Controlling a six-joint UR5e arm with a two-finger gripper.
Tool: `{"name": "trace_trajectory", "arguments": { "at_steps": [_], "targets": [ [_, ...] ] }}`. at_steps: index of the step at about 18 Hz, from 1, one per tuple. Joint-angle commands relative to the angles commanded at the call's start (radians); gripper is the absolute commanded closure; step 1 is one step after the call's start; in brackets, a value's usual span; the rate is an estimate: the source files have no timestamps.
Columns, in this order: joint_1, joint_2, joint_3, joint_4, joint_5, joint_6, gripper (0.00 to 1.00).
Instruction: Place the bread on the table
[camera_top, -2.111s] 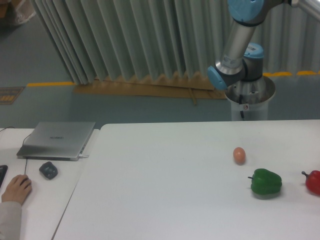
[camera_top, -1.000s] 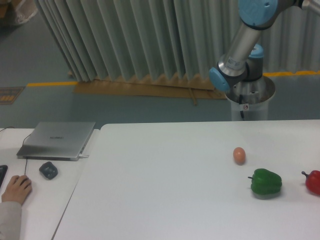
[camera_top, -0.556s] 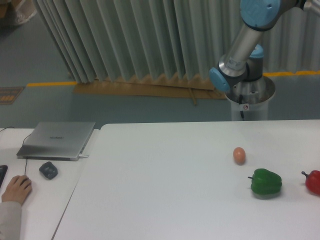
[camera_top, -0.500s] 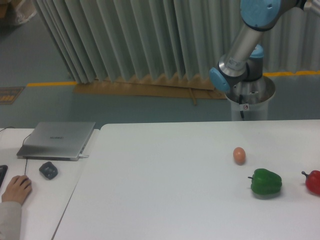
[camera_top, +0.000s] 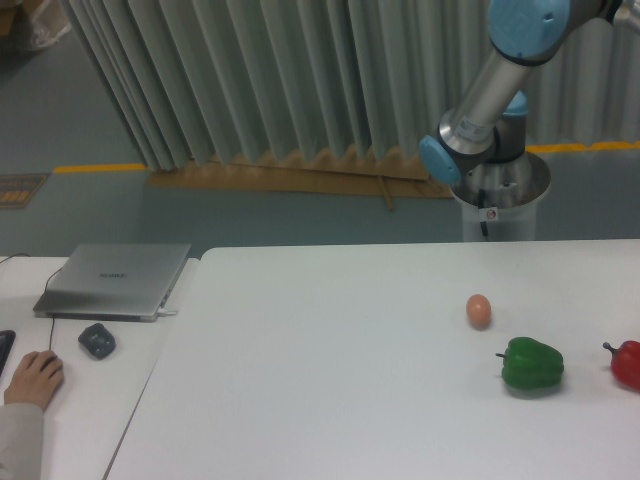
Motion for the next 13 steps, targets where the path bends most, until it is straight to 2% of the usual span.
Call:
{"name": "trace_trajectory", "arguments": {
  "at_steps": [1, 2, 9, 13],
  "targets": [
    [-0.002, 0.002, 0.0, -0.002, 0.008, -0.009, 0.48],
    [-0.002, 0.002, 0.0, -0.003, 0.011, -0.015, 0.5],
    [-0.021, 0.026, 0.008, -0.041, 0.015, -0.048, 0.55],
    [-0.026, 0.052, 0.014, -0.098, 0.014, -0.049, 0.55]
  ]
}}
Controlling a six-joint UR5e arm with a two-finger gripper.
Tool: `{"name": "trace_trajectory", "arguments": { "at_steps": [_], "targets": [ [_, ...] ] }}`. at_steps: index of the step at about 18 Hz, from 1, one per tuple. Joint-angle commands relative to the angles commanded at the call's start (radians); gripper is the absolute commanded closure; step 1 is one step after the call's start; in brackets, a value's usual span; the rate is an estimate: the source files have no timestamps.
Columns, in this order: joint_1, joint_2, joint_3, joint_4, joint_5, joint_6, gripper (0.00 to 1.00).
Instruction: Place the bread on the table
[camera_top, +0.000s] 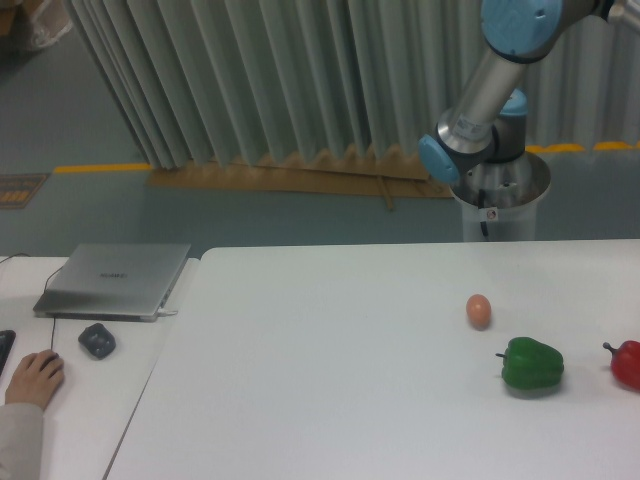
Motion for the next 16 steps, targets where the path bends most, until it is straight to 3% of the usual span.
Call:
{"name": "trace_trajectory", "arguments": {
  "at_steps": [3, 6, 12, 16],
  "targets": [
    [-0.014, 0.02, 0.017, -0.06, 0.0, -0.05, 0.55],
    [-0.078, 0.06, 0.02, -0.135, 0.0, -0.153, 0.56],
    [-0.146, 0.098, 0.023, -0.21, -0.014, -0.271, 0.56],
    [-0.152, 0.08, 0.063, -0.23, -0.021, -0.302, 0.56]
  ]
}}
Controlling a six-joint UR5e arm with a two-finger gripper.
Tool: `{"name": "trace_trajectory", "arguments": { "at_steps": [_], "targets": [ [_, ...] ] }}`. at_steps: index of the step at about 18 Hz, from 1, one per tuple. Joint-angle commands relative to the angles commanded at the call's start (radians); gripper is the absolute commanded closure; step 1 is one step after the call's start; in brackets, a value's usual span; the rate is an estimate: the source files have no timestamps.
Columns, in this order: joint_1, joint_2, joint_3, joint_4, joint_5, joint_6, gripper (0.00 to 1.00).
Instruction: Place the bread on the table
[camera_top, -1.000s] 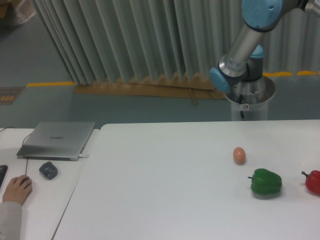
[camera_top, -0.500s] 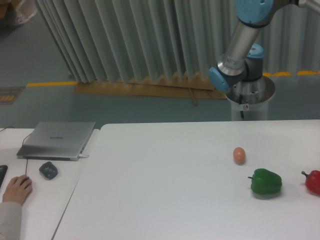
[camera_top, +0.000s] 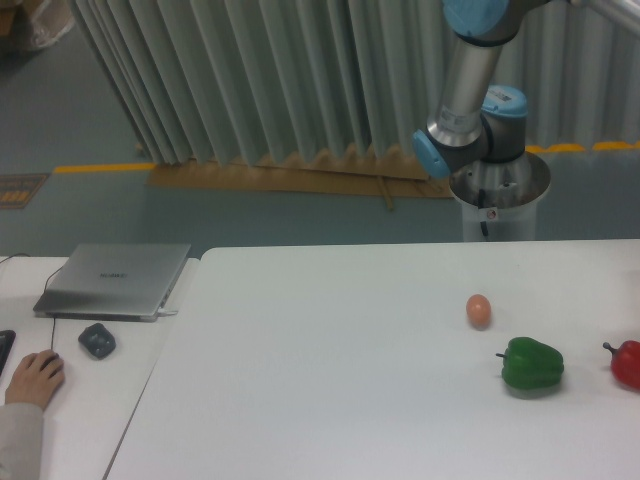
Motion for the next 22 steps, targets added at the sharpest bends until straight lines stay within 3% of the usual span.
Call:
{"name": "trace_trajectory", "arguments": {
  "at_steps": [2, 10, 16, 22],
  "targets": [
    [-0.005, -0.002, -0.001, -0.008, 0.0, -0.005, 0.61],
    [-0.126, 0.012, 0.008, -0.037, -0.002, -0.214, 0.61],
    [-0.255, 0.015, 0.009, -0.031, -0.041, -0.477, 0.61],
    [-0.302, -0.025, -0.001, 0.0, -0.049, -0.476, 0.61]
  ]
}}
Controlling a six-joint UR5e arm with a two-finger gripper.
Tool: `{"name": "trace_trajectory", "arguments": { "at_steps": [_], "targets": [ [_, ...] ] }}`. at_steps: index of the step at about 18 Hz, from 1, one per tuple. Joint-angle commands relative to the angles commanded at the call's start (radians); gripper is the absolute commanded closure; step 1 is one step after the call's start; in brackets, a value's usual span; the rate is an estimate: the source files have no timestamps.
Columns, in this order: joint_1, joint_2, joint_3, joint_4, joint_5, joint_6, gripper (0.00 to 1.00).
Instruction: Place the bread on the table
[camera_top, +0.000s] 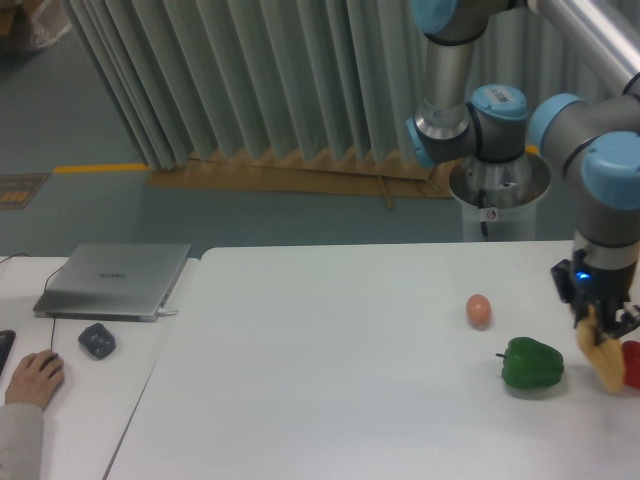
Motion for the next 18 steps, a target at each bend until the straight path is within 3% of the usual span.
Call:
{"name": "trace_trajectory", "arguments": {
  "at_steps": [2, 6, 9, 16, 17, 18],
  "targets": [
    [0.0, -0.017, 0.0, 0.044, 0.005, 0.0, 0.61],
    [0.0, -0.035, 0.009, 0.052, 0.034, 0.002, 0.61],
    [0.008, -0.057, 0.011, 0.104, 0.038, 0.003, 0.61],
    [0.018, -0.08, 0.0, 0.144, 0.075, 0.035, 0.6],
    [0.018, -0.08, 0.0, 0.146, 0.075, 0.034, 0.58],
    [0.018, -0.08, 0.0, 0.146, 0.078, 0.032, 0.5]
  ]
}}
